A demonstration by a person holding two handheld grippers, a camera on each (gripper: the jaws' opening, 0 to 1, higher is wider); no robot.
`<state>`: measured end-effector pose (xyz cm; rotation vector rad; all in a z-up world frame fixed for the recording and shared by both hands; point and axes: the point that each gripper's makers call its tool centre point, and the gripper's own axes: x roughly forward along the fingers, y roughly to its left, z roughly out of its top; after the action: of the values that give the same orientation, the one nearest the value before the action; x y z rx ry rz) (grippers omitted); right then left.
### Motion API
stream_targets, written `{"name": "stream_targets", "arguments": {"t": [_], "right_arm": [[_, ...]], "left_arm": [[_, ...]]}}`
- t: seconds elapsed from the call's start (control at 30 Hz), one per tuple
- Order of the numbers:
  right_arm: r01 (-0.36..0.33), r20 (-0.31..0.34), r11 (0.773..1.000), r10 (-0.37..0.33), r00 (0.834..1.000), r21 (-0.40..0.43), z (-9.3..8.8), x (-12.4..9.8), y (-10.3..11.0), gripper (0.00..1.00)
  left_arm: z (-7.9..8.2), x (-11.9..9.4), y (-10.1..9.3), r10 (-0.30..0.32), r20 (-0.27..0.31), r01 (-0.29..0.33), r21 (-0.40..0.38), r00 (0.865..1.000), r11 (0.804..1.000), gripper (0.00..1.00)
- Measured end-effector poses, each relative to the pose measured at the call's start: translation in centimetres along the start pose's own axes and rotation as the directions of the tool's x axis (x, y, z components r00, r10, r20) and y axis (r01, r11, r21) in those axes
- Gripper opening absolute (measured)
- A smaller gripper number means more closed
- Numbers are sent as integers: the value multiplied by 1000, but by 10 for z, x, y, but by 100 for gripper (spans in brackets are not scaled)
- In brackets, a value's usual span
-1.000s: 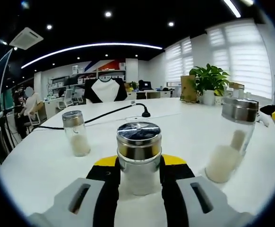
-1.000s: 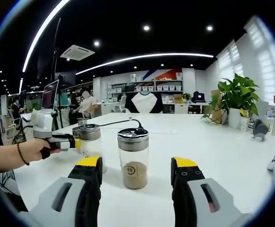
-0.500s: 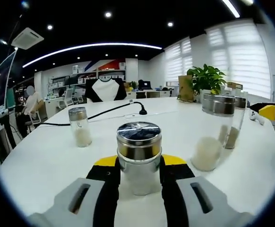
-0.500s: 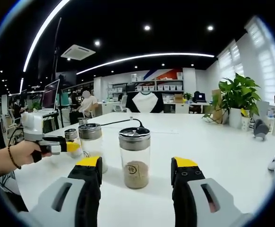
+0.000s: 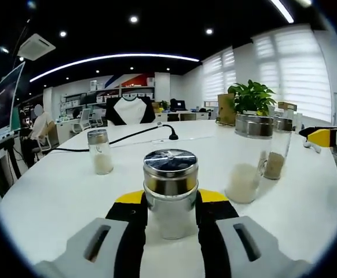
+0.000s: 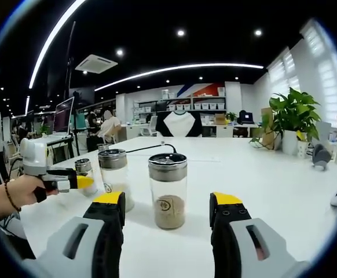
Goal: Rotate the seasoning bottle until the label or dispensing opening points toward the visible target arrow and the bottle remains upright within the marked orientation range
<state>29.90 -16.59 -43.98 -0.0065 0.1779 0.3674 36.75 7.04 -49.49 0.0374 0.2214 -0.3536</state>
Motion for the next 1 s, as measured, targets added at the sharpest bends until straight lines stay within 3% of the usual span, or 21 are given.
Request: {"name": "stream_targets", "arguments": {"t": [0.63, 1.0], "right_arm": [[0, -1, 1000, 0, 1000, 11, -2, -1, -2, 60], [-8, -5, 1000, 8, 1000, 15, -4, 0, -2, 60]], "left_arm": [[2, 0, -1, -15, 12, 15, 2, 1000, 1000, 34], [2, 1, -2, -66, 9, 66, 16, 998, 998, 34]]}}
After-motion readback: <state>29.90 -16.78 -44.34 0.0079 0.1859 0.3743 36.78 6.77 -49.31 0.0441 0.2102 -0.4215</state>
